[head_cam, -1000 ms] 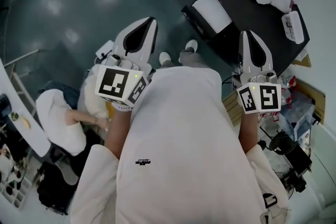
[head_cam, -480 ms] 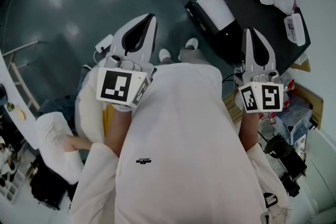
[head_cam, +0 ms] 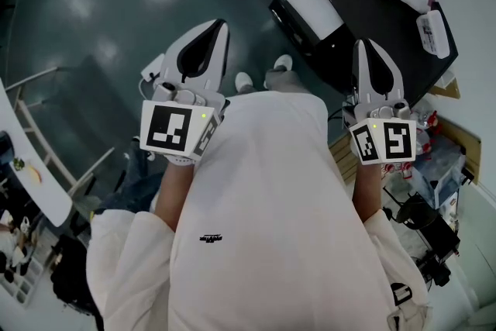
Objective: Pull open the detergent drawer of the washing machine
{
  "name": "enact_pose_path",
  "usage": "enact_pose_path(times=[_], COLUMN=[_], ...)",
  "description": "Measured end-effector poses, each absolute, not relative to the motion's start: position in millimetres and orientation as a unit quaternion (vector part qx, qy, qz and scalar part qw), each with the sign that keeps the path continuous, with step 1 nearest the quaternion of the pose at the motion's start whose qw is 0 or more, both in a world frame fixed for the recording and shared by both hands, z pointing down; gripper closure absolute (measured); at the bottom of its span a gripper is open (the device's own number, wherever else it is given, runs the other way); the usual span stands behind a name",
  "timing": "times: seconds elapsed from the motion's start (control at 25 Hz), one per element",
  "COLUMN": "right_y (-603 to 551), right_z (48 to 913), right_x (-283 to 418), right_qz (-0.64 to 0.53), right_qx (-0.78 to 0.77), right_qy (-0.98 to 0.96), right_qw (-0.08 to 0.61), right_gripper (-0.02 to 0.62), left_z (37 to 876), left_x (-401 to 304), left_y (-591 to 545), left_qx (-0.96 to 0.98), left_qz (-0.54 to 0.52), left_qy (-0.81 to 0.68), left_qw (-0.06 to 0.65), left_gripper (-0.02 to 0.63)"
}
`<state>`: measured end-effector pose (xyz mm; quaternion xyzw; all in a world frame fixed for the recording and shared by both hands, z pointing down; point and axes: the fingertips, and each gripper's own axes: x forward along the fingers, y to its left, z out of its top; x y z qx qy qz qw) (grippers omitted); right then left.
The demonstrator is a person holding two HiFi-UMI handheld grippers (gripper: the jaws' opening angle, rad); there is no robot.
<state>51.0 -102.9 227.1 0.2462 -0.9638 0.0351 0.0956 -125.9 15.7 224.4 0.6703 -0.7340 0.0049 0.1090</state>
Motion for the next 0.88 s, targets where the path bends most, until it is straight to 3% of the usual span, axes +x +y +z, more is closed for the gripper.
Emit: enact_pose_path(times=[0.88], right_y=[-102], right_z=[229], right_x=[49], right_qz=[0.037], right_qx=[0.249], right_qy=[-0.962], right_qw=[0.102], right_gripper=[0.594], left_z=[236], left_x=[-124], left_y=[22], left_qx=[0.669], left_qz=[0.002], left_qy=[-0.733], left_qw=[0.120], left_gripper=[0.588])
